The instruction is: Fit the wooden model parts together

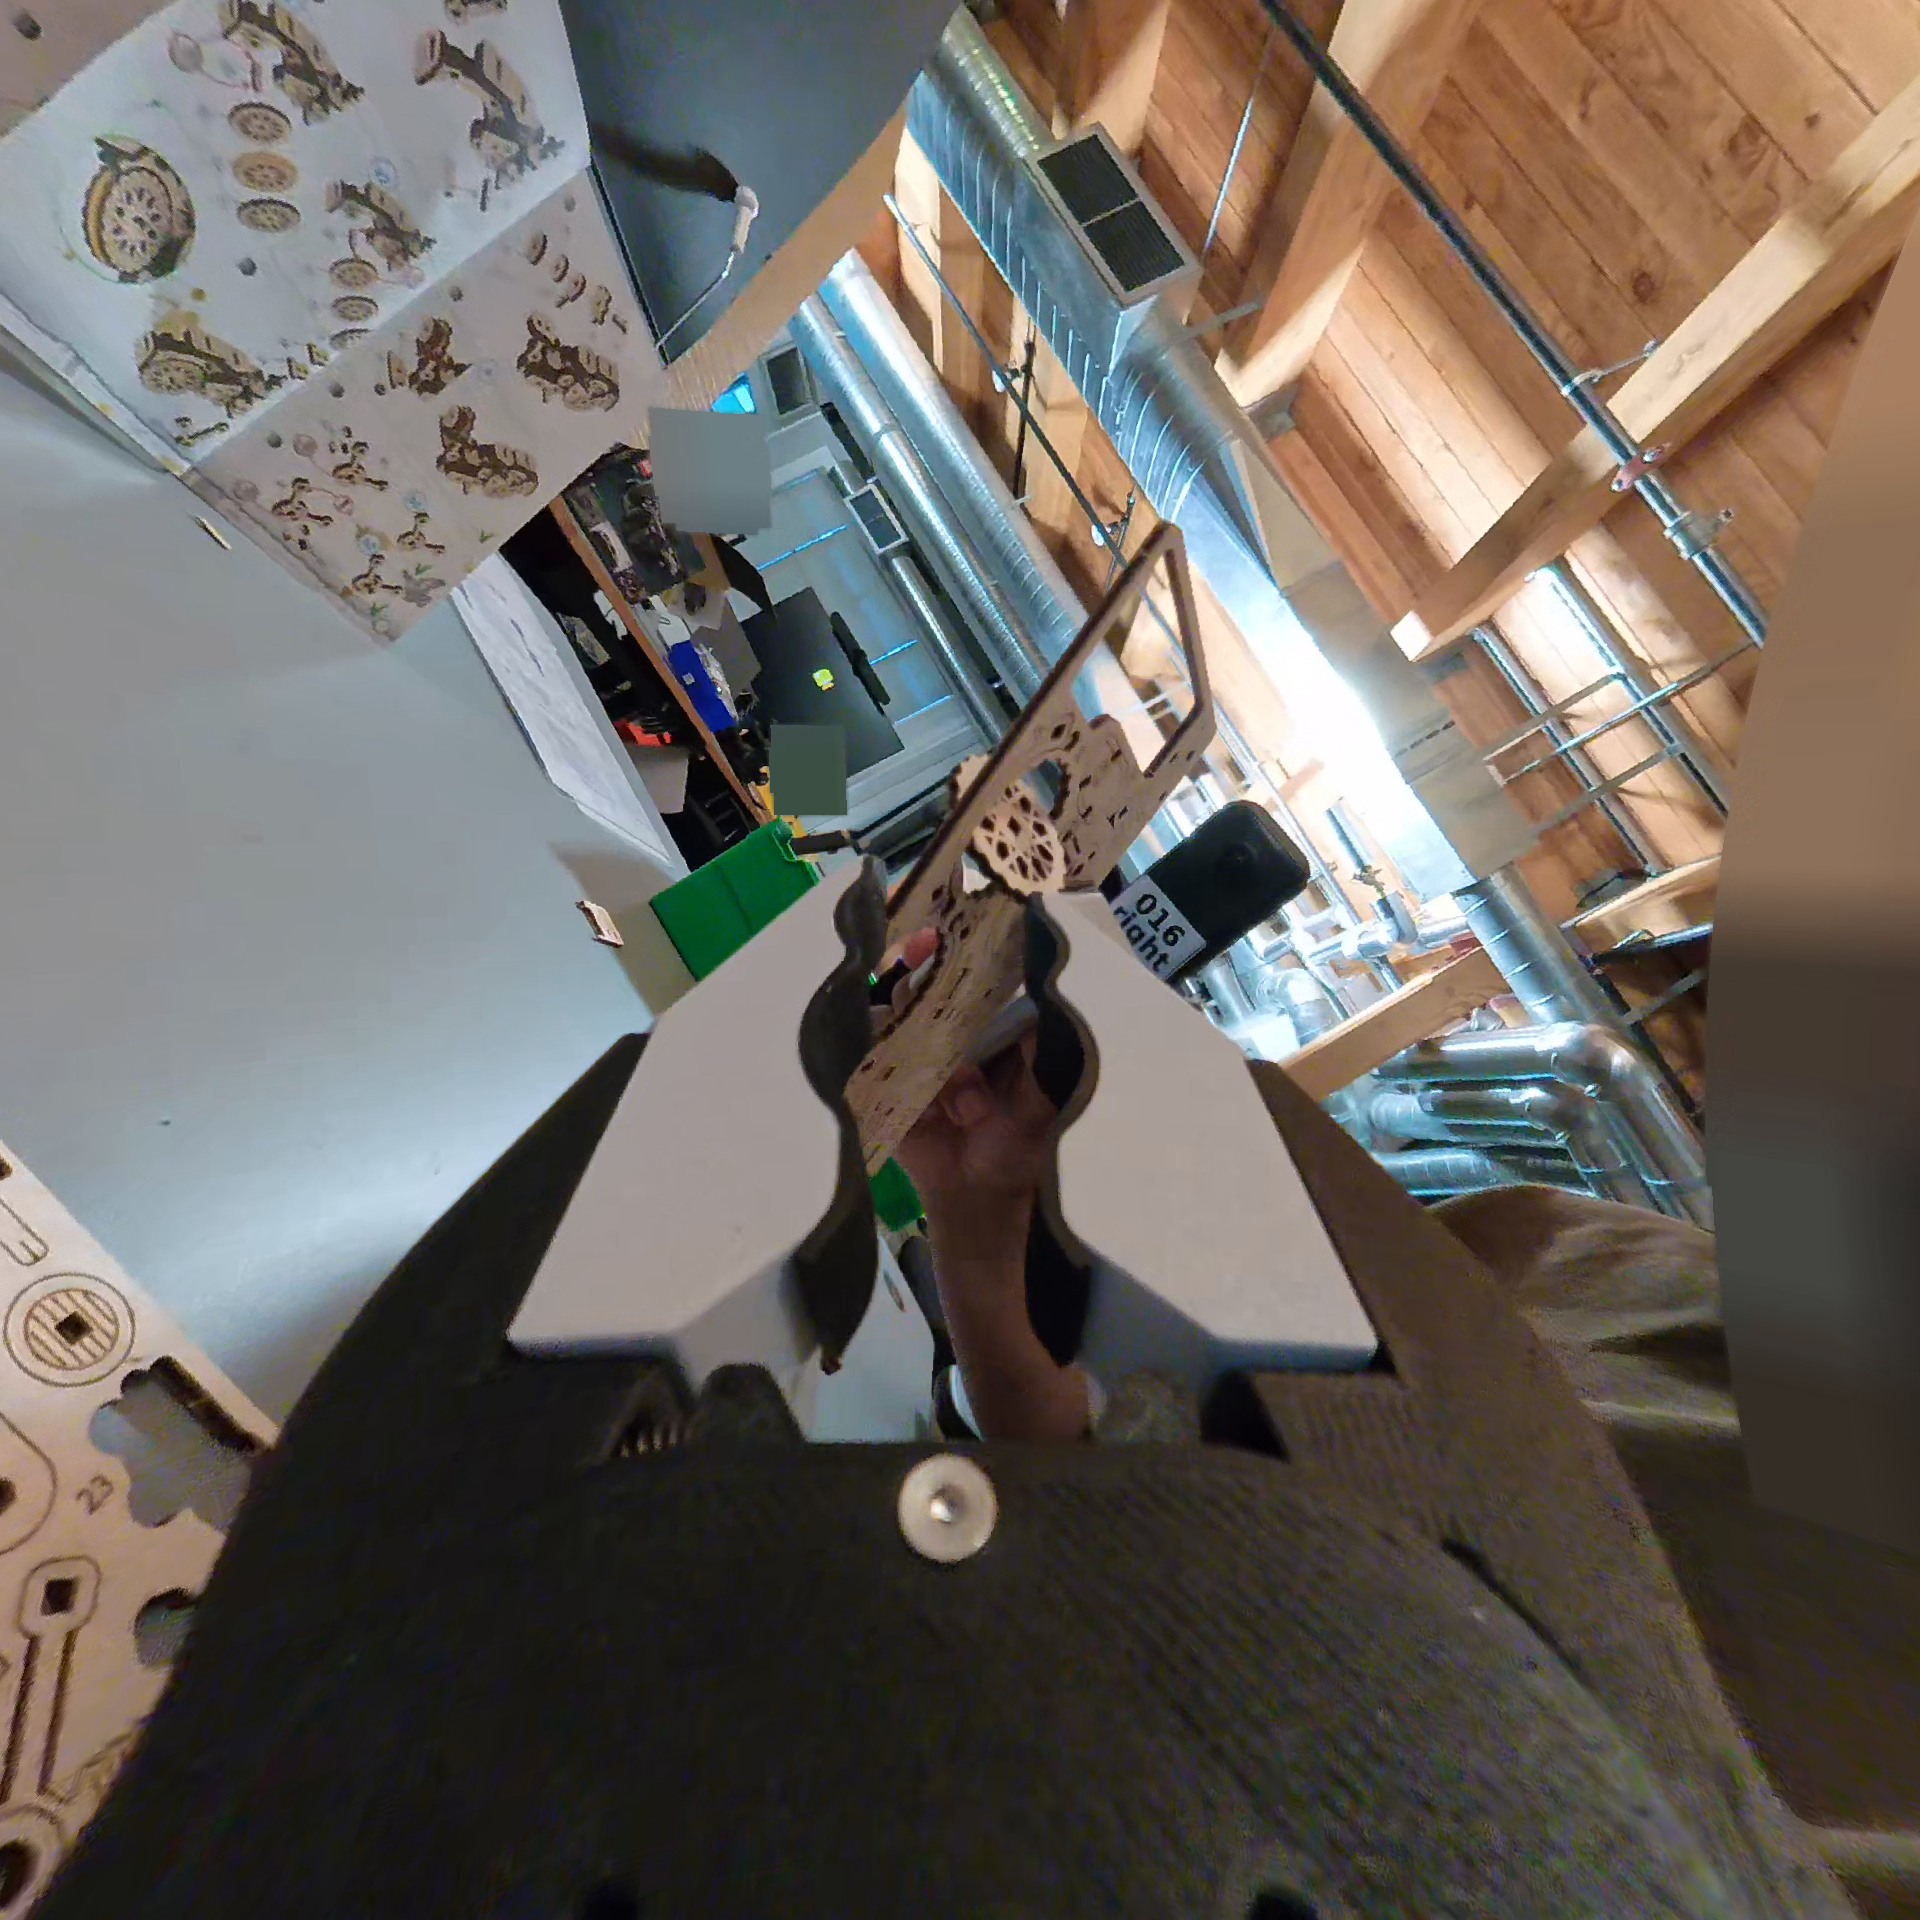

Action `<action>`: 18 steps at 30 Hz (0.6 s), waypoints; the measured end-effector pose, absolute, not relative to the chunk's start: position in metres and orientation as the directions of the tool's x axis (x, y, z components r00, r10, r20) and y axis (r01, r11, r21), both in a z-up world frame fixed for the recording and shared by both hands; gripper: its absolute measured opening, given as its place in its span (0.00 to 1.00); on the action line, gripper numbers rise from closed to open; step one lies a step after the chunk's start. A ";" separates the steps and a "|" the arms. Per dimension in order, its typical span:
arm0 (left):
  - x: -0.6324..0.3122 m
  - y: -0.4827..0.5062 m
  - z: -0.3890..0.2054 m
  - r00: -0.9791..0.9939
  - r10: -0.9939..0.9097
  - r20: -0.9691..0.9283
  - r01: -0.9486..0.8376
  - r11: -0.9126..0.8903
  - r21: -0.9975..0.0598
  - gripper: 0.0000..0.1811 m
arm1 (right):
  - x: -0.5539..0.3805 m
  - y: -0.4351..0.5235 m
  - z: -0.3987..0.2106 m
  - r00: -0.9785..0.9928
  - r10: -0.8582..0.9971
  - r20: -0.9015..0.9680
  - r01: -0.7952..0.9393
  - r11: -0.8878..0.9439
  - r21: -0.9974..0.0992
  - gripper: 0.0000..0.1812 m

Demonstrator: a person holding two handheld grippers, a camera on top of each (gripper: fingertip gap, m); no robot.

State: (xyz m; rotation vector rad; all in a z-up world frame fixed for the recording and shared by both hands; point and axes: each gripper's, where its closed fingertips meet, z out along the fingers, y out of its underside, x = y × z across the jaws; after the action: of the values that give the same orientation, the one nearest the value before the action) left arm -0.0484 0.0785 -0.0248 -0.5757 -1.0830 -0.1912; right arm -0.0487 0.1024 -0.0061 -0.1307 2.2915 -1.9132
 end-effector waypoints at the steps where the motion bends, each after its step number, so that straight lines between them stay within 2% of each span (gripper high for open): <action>1: -0.048 0.078 -0.025 0.471 0.130 0.873 0.409 0.844 -0.346 0.14 | -0.048 0.102 -0.006 -0.984 -0.164 -0.064 0.034 0.181 -0.983 0.02; 11: -0.047 0.076 -0.026 0.465 0.229 0.855 0.353 0.838 -0.417 0.13 | -0.047 0.102 -0.011 -0.977 -0.142 -0.161 0.138 0.157 -0.978 0.02; 12: -0.048 0.076 -0.030 0.447 0.261 0.855 0.356 0.825 -0.438 0.05 | -0.044 0.103 -0.011 -0.972 -0.160 -0.175 0.151 0.148 -0.977 0.01; 15: -0.051 0.070 -0.031 0.447 0.222 0.867 0.345 0.851 -0.396 0.05 | -0.047 0.102 -0.020 -0.981 -0.118 -0.156 0.131 0.193 -0.972 0.01; 18: -0.051 0.068 -0.032 0.438 0.225 0.871 0.346 0.851 -0.394 0.05 | -0.049 0.099 -0.021 -0.970 -0.108 -0.217 0.192 0.206 -0.960 0.01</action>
State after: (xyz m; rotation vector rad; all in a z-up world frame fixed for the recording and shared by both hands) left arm -0.0511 0.0676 -0.0321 -0.5782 -1.1330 -0.0807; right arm -0.0494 0.0986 -0.0212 0.0798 2.2434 -1.8405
